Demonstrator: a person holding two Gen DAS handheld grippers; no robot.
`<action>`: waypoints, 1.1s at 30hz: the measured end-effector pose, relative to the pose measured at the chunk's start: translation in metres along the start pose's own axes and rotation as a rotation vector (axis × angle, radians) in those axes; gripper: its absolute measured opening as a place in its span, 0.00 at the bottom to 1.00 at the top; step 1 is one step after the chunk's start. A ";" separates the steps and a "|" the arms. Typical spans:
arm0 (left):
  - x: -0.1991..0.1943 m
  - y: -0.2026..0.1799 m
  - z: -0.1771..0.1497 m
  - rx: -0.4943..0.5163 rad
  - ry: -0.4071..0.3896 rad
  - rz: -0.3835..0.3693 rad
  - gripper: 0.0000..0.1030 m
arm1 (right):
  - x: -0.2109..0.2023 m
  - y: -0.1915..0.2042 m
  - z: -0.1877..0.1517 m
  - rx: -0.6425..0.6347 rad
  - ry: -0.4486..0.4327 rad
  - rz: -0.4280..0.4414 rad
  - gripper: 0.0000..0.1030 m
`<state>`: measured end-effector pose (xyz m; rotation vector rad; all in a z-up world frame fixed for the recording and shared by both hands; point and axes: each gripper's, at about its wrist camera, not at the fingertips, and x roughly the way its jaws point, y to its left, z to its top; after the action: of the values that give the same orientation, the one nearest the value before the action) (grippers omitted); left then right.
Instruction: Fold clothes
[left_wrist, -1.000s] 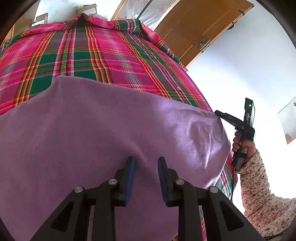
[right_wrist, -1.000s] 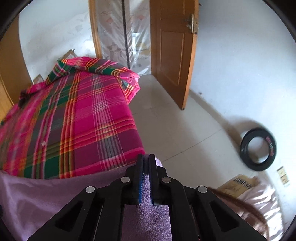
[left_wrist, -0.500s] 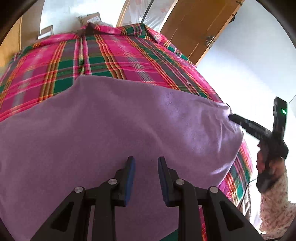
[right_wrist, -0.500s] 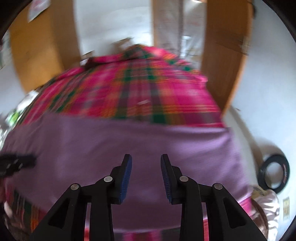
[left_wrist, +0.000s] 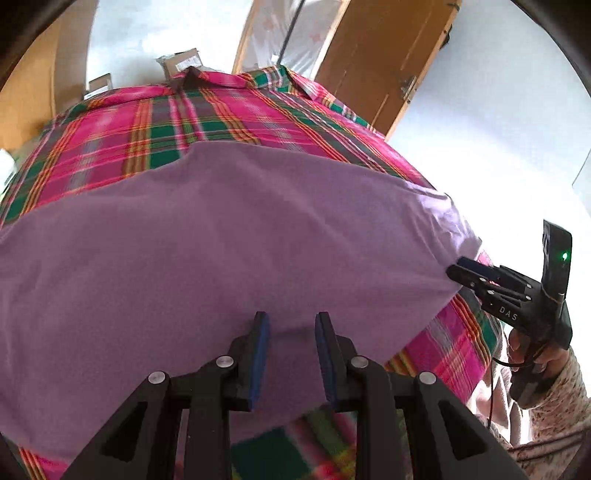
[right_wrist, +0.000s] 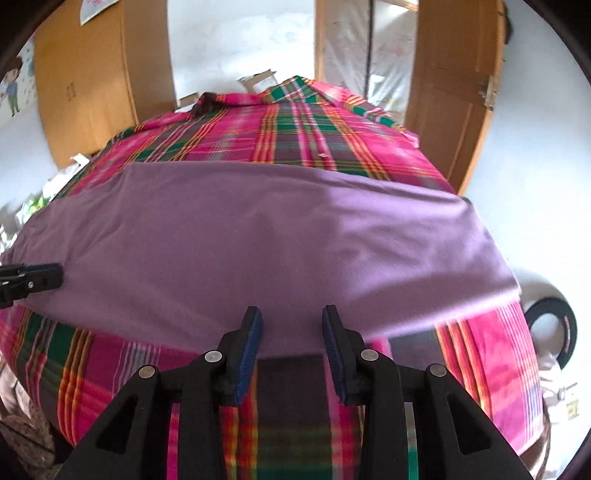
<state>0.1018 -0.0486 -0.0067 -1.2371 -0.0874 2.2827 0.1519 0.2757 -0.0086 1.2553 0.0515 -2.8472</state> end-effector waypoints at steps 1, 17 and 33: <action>-0.006 0.005 -0.004 -0.010 -0.012 0.003 0.25 | -0.002 0.000 0.001 0.009 -0.006 -0.017 0.35; -0.071 0.102 -0.029 -0.280 -0.090 0.326 0.25 | 0.015 0.102 0.011 -0.168 -0.018 0.088 0.34; -0.118 0.125 -0.069 -0.362 -0.121 0.286 0.25 | 0.009 0.174 0.045 -0.335 -0.027 0.233 0.35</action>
<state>0.1547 -0.2257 0.0050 -1.3580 -0.4079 2.6749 0.1195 0.1001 0.0118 1.0758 0.3412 -2.5231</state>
